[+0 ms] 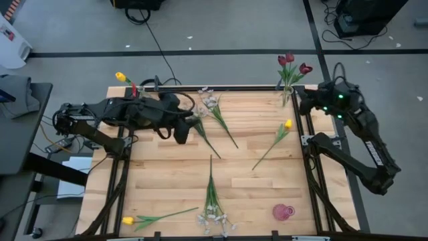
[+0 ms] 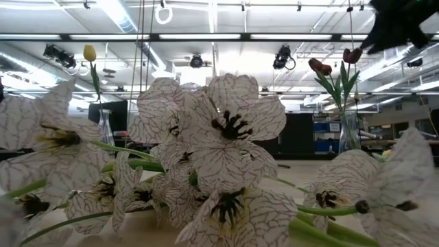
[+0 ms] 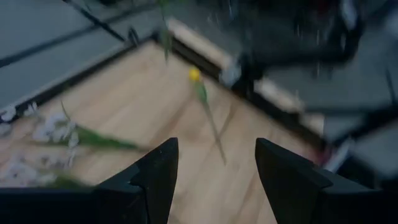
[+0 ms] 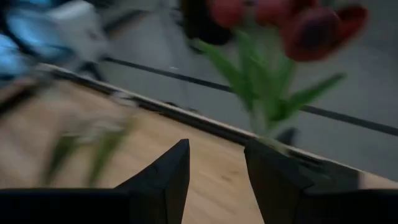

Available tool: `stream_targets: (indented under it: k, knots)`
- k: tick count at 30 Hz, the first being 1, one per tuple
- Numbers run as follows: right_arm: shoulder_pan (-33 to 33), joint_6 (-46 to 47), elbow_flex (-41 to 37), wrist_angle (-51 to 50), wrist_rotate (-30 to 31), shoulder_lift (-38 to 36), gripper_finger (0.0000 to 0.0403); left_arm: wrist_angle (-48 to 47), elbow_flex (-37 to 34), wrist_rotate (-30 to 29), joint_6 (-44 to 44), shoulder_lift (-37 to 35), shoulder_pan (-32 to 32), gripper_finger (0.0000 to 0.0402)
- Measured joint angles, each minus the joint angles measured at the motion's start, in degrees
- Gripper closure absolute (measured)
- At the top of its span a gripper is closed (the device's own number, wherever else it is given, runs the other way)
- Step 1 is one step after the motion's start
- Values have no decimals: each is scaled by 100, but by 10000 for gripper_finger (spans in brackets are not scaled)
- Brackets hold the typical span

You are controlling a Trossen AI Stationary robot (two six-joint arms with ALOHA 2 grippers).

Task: Sort flowers into vase by color
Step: Put the top yellow flower into the left transparent vase

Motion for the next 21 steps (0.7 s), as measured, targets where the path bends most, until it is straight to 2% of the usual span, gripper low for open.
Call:
stream_targets:
  k: [4,6,11,15,19,21]
  knots:
    - [0,140,459,-80,-980,-139,236,-960,1,574,574,58,-256,183]
    - [0,136,683,-184,-1370,-157,236,-1515,0,864,1137,148,-438,183]
    - [11,415,1236,-352,-1798,-81,236,-2456,-130,1680,2388,630,-864,183]
    - [11,735,1623,-327,-2136,56,236,-2677,-492,2181,3249,1014,-1390,183]
    - [11,1015,1854,-327,-2462,269,236,-2506,-1154,2253,3965,1119,-1737,183]
    - [11,1172,1880,-317,-2648,390,236,-2105,-1536,2200,4174,1110,-1816,183]
